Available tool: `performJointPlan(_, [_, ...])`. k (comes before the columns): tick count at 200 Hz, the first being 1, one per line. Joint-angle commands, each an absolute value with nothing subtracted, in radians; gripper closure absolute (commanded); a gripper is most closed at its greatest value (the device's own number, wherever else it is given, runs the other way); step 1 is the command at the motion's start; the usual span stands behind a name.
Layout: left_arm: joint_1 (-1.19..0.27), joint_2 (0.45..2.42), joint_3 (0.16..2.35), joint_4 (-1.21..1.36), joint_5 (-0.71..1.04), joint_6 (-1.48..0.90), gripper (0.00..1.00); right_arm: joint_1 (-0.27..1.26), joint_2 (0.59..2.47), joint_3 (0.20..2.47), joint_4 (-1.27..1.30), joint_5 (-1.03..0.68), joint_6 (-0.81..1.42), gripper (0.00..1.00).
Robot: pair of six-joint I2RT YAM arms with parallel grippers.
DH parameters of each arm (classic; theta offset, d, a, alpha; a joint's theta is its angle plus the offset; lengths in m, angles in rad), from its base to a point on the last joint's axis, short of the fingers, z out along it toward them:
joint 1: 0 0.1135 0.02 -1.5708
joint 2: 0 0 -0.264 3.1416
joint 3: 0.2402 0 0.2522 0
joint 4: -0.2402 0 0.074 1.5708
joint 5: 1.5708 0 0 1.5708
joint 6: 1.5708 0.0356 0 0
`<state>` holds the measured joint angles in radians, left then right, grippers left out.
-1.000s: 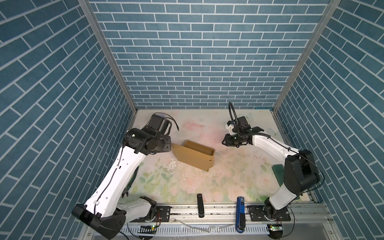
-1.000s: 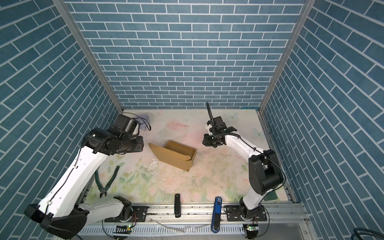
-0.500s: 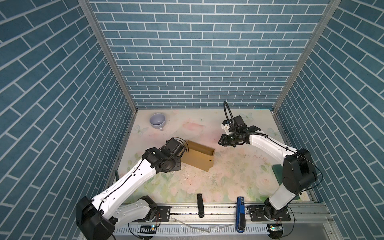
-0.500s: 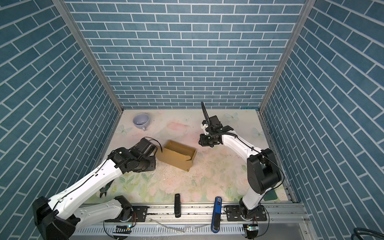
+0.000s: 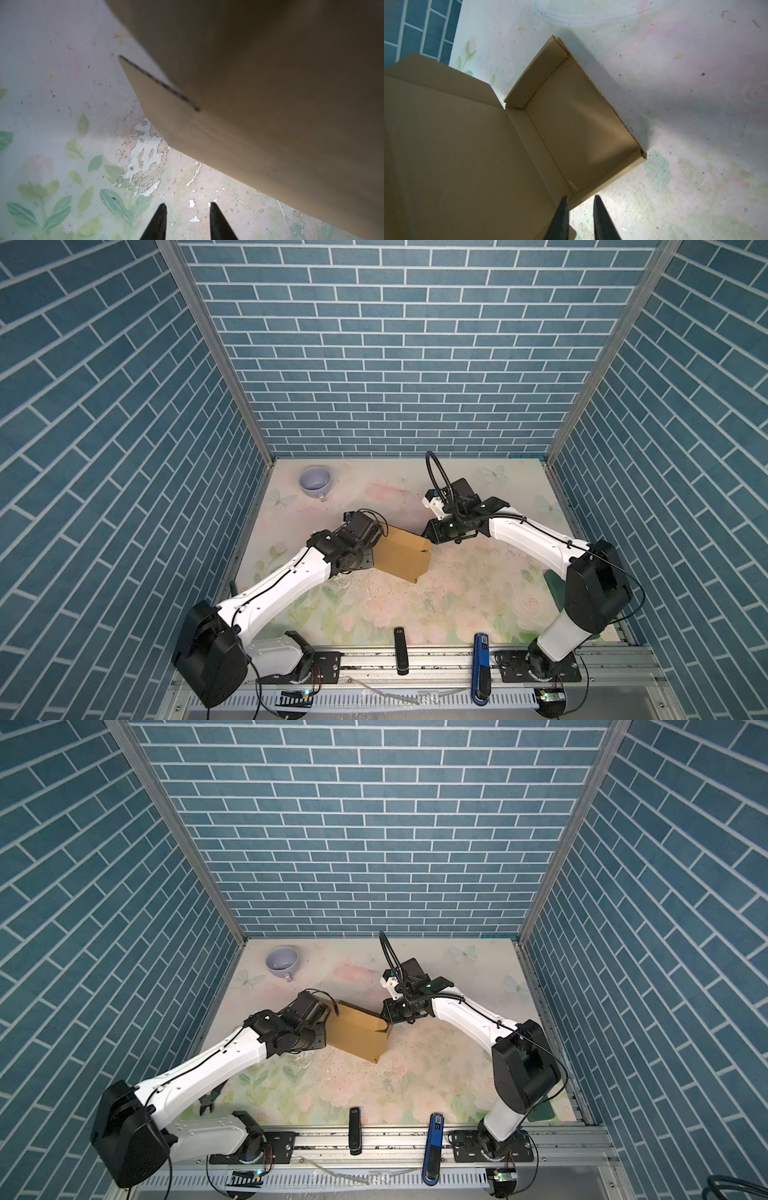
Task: Fold the paper box
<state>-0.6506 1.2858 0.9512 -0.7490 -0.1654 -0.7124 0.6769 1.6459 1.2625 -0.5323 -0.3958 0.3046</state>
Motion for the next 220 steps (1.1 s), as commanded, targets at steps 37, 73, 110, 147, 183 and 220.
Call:
performJointPlan(37, [-0.608,1.374,0.985,-0.621,-0.176,-0.655,0.64,0.727,1.57,1.213,-0.508,-0.481,0.252,0.79])
performJointPlan(73, [-0.57,1.436,1.032,-0.551,-0.158,-0.616,0.64,0.753,1.554,1.214,-0.511,-0.477,0.251,0.79])
performJointPlan(110, [-0.554,1.536,1.147,-0.498,-0.119,-0.564,0.63,0.775,1.539,1.207,-0.492,-0.456,0.273,0.79])
performJointPlan(147, [-0.552,1.641,1.248,-0.451,-0.059,-0.542,0.64,0.801,1.534,1.2,-0.463,-0.427,0.301,0.8])
performJointPlan(183, [-0.552,1.694,1.302,-0.423,0.003,-0.527,0.64,0.836,1.549,1.208,-0.425,-0.385,0.329,0.8])
performJointPlan(220, [-0.553,1.692,1.309,-0.41,0.053,-0.484,0.63,0.885,1.585,1.237,-0.366,-0.315,0.375,0.8])
